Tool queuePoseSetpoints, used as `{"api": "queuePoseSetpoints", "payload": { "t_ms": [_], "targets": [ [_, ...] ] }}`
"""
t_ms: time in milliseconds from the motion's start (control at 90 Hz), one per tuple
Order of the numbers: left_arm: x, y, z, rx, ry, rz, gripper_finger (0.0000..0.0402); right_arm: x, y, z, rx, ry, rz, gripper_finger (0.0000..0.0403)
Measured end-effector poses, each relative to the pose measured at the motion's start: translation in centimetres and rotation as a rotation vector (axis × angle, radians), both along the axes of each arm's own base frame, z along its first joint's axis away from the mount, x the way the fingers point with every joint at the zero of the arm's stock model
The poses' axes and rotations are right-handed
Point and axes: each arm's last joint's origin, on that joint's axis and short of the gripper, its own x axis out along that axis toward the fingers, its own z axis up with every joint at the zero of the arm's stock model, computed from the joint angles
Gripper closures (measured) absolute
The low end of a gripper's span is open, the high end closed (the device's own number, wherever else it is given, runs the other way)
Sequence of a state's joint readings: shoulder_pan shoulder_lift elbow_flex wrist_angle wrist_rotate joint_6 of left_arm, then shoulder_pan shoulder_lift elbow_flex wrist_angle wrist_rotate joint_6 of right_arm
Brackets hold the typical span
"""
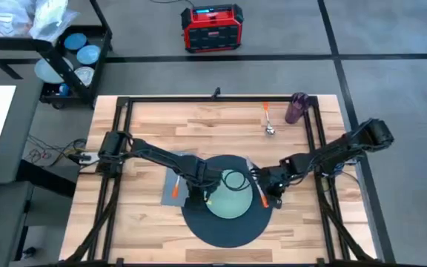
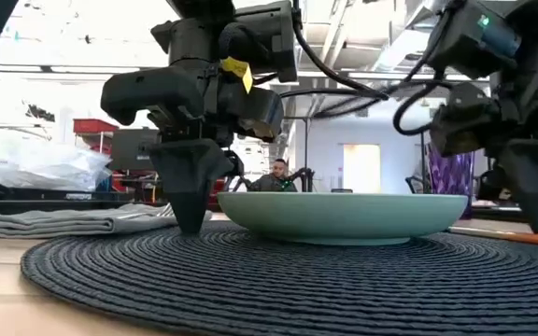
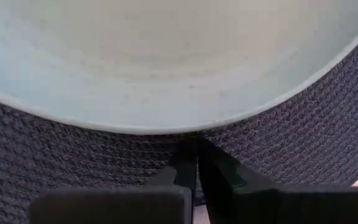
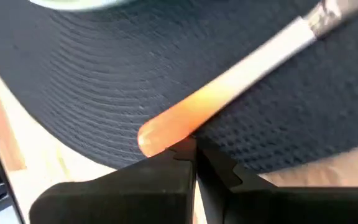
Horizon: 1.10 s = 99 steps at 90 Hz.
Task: Set table place
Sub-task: Put the orange knife on the blue placemat, then put the orange spoon on the blue placemat
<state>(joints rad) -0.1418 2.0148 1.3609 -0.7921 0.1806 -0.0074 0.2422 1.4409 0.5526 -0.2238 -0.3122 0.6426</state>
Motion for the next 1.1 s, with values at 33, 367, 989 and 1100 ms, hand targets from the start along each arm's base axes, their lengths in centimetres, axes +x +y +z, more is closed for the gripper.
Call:
{"api": "queuePoseSetpoints", "payload": {
  "t_ms": [33, 367, 989, 1100],
  "targets": [
    [0.0, 0.0, 0.0, -0.001, 0.0, 0.001, 0.0401, 0.0, 0.0, 0.0, -0.002, -0.004, 0.005, 0.0403],
    [0.0, 0.1, 0.0, 0.001, 0.001, 0.015, 0.0401, 0.9, 0.3, -1.0, 0.03, -0.042, 0.055, 0.0403],
    [0.9, 2.6, 0.7, 0.087, -0.035, 0.009, 0.0401, -1.9, -8.5, 4.4, -0.264, -0.155, -0.113, 0.0403],
    [1.1, 3.6, 1.1, 0.12, -0.028, 0.025, 0.0401, -2.2, -11.0, 3.8, -0.344, -0.123, -0.16, 0.0403]
  ]
}}
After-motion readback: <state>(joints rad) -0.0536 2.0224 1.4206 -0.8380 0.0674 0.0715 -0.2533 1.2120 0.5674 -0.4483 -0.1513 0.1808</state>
